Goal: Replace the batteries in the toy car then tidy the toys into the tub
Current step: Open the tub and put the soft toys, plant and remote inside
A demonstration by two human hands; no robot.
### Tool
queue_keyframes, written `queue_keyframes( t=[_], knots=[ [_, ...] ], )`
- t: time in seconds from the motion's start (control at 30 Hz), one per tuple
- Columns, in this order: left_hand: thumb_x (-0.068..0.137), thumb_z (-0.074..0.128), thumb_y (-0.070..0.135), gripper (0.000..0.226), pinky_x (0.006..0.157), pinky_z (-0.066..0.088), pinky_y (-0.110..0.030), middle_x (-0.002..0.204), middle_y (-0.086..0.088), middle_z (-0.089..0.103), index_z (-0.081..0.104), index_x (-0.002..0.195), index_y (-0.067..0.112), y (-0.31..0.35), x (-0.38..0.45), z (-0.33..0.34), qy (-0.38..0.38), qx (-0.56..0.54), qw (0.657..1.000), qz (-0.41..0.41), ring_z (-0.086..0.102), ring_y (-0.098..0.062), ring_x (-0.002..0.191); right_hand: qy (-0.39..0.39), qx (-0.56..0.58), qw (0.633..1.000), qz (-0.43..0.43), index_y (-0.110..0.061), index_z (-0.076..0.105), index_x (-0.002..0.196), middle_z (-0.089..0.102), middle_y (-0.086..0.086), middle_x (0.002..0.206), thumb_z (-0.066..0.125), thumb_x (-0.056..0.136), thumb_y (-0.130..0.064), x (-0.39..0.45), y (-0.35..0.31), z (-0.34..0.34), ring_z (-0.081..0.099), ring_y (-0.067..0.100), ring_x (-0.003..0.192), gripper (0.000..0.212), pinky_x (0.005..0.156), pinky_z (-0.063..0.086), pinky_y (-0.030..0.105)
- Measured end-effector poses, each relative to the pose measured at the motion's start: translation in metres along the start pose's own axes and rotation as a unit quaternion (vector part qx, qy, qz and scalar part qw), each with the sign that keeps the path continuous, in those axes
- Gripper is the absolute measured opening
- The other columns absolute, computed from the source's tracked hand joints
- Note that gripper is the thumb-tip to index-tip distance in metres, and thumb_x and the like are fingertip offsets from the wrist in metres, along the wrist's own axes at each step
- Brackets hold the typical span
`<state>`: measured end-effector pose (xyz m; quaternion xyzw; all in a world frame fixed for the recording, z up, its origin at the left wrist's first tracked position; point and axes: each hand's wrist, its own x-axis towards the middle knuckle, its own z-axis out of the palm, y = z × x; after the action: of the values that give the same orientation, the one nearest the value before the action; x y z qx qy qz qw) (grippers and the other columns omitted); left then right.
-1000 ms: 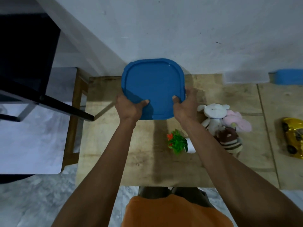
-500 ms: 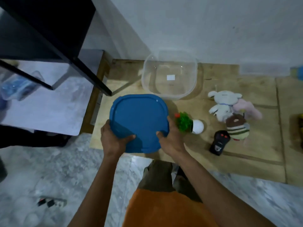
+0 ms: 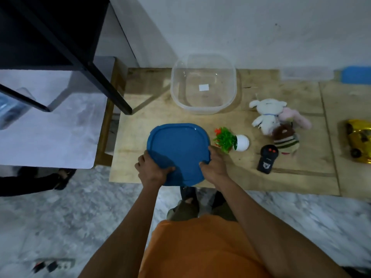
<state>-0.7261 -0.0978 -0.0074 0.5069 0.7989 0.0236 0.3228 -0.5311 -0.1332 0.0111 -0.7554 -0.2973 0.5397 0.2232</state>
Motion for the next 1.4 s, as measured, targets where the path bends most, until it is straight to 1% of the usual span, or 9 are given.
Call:
queue_keyframes(
  t=[0.13, 0.3, 0.4, 0.5, 0.67, 0.8, 0.93, 1.2, 1.4],
  knots=[
    [0.065, 0.093, 0.038, 0.111, 0.105, 0.042, -0.059, 0.149, -0.015, 0.033, 0.027, 0.151, 0.015, 0.001, 0.001, 0.004, -0.008, 0.028, 1.000, 0.000, 0.031, -0.039, 0.136, 0.015, -0.002, 1.000, 0.011, -0.030, 0.032, 0.152, 0.051, 0.003, 0.143, 0.054, 0.089, -0.007, -0.001, 0.003, 0.010, 0.051, 0.027, 0.128, 0.070, 0.106, 0.047, 0.040],
    [0.066, 0.090, 0.047, 0.112, 0.110, 0.034, -0.059, 0.151, -0.015, 0.029, 0.024, 0.152, 0.018, 0.007, -0.002, 0.003, 0.017, 0.039, 0.999, 0.012, 0.028, -0.041, 0.137, 0.038, 0.011, 0.999, -0.011, -0.018, 0.047, 0.142, 0.053, -0.001, 0.131, 0.056, 0.095, -0.009, -0.014, 0.013, 0.009, 0.053, 0.016, 0.116, 0.048, 0.097, 0.045, 0.026],
    [0.079, 0.080, 0.050, 0.097, 0.111, 0.031, -0.062, 0.154, -0.019, 0.030, 0.029, 0.153, 0.014, 0.034, -0.016, 0.007, 0.068, 0.004, 0.994, 0.086, 0.028, -0.044, 0.139, 0.157, 0.008, 0.986, -0.061, -0.014, 0.062, 0.122, 0.060, 0.001, 0.113, 0.061, 0.097, -0.019, -0.026, 0.017, -0.022, 0.059, 0.015, 0.099, 0.026, 0.080, 0.042, 0.019],
    [0.090, 0.069, 0.047, 0.078, 0.109, 0.031, -0.061, 0.151, -0.022, 0.036, 0.036, 0.152, 0.011, 0.078, -0.033, 0.016, 0.087, -0.055, 0.977, 0.185, 0.031, -0.044, 0.137, 0.301, 0.020, 0.945, -0.124, -0.012, 0.063, 0.110, 0.063, 0.005, 0.103, 0.060, 0.095, -0.027, -0.023, 0.026, -0.076, 0.060, 0.023, 0.095, 0.021, 0.078, 0.047, 0.027],
    [0.098, 0.062, 0.034, 0.055, 0.103, 0.035, -0.048, 0.136, -0.021, 0.047, 0.048, 0.143, 0.007, 0.168, -0.054, 0.045, 0.085, -0.098, 0.927, 0.351, 0.041, -0.036, 0.124, 0.461, -0.035, 0.882, -0.095, -0.014, 0.050, 0.137, 0.052, 0.015, 0.133, 0.056, 0.097, -0.036, 0.009, 0.036, -0.163, 0.044, 0.030, 0.123, 0.047, 0.098, 0.040, 0.039],
    [0.096, 0.051, 0.044, 0.060, 0.105, 0.038, -0.049, 0.140, -0.019, 0.044, 0.045, 0.146, 0.012, 0.238, -0.059, 0.082, 0.006, -0.085, 0.936, 0.342, 0.039, -0.034, 0.128, 0.415, -0.117, 0.902, -0.023, -0.033, 0.022, 0.154, 0.021, 0.018, 0.159, 0.047, 0.092, -0.064, 0.037, 0.038, -0.200, 0.031, 0.042, 0.138, 0.074, 0.100, 0.040, 0.057],
    [0.098, 0.048, 0.049, 0.063, 0.110, 0.031, -0.044, 0.149, -0.020, 0.037, 0.041, 0.150, 0.015, 0.287, -0.063, 0.116, -0.030, -0.065, 0.947, 0.312, 0.035, -0.034, 0.135, 0.355, -0.094, 0.929, -0.037, -0.050, 0.005, 0.152, 0.006, 0.007, 0.163, 0.041, 0.088, -0.077, 0.060, 0.043, -0.212, 0.034, 0.043, 0.137, 0.079, 0.096, 0.042, 0.059],
    [0.104, 0.044, 0.048, 0.060, 0.119, 0.025, -0.051, 0.161, -0.019, 0.020, 0.029, 0.157, 0.025, 0.346, -0.052, 0.167, -0.061, -0.065, 0.970, 0.225, 0.028, -0.039, 0.146, 0.320, -0.038, 0.943, -0.079, -0.045, 0.024, 0.151, 0.024, 0.006, 0.154, 0.044, 0.096, -0.063, 0.101, 0.051, -0.246, 0.057, 0.032, 0.119, 0.062, 0.084, 0.046, 0.036],
    [0.100, 0.039, 0.062, 0.058, 0.110, 0.027, -0.056, 0.163, -0.002, 0.016, 0.028, 0.152, 0.042, 0.367, -0.048, 0.197, -0.048, -0.051, 0.989, 0.129, 0.023, -0.036, 0.142, 0.304, -0.035, 0.945, -0.117, -0.040, 0.040, 0.144, 0.041, 0.000, 0.136, 0.047, 0.097, -0.056, 0.112, 0.058, -0.268, 0.061, 0.025, 0.106, 0.050, 0.077, 0.046, 0.031]
  ],
)
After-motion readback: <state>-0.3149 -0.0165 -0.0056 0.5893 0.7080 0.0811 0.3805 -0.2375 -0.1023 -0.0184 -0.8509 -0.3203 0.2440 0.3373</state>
